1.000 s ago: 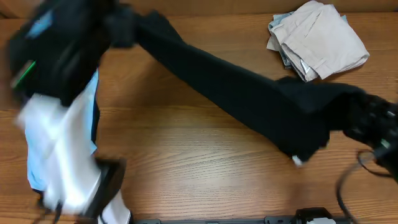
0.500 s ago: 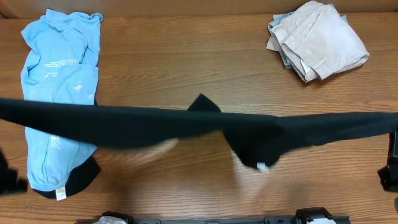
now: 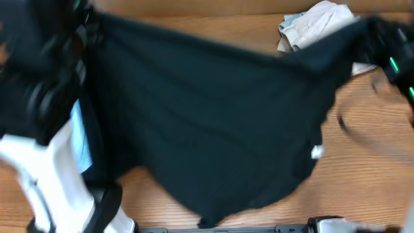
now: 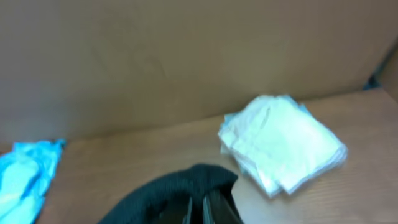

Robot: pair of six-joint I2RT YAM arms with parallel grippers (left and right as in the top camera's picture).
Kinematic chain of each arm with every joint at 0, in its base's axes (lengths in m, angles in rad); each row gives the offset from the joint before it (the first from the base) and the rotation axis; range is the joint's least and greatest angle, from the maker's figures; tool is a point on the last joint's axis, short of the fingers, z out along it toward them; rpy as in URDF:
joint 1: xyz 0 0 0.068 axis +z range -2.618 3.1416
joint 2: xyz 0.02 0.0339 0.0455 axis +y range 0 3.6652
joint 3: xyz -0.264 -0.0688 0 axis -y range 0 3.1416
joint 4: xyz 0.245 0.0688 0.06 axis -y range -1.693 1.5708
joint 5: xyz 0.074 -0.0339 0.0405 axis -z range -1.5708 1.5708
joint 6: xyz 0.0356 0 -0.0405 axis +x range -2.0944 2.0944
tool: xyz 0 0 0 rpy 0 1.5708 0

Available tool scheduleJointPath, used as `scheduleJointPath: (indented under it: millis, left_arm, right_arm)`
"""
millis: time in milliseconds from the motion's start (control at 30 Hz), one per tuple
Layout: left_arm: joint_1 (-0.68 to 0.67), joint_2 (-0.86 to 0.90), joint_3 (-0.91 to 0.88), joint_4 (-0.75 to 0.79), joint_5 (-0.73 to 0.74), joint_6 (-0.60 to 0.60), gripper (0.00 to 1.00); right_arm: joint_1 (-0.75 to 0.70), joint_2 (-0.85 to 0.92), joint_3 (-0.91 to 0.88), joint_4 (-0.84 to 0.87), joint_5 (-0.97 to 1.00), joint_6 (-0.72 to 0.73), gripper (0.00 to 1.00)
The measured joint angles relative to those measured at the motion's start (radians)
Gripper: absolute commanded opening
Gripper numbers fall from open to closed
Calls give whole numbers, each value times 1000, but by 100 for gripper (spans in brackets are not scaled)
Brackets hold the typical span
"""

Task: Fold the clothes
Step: 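Lift the black garment with both grippers and carry it toward the table's far edge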

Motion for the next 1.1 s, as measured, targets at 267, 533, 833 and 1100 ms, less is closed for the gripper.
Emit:
scheduleJointPath:
  millis: [267,533,833,1100]
  left_arm:
    - [118,174,-13,308,63,23,4]
    - [162,175,-10,431,110,74,4]
    - [203,199,-11,172,187,84,4]
    - [206,378,-29,-114,267,13,4]
  right_arm:
    - [0,196,-20,407,-4,-111,4]
    - [-1,180,-19,601,-11,-181,4]
    - [-13,259,-5,363,-69,-197,4]
    - [-13,428,-17,75,-142,-177,4]
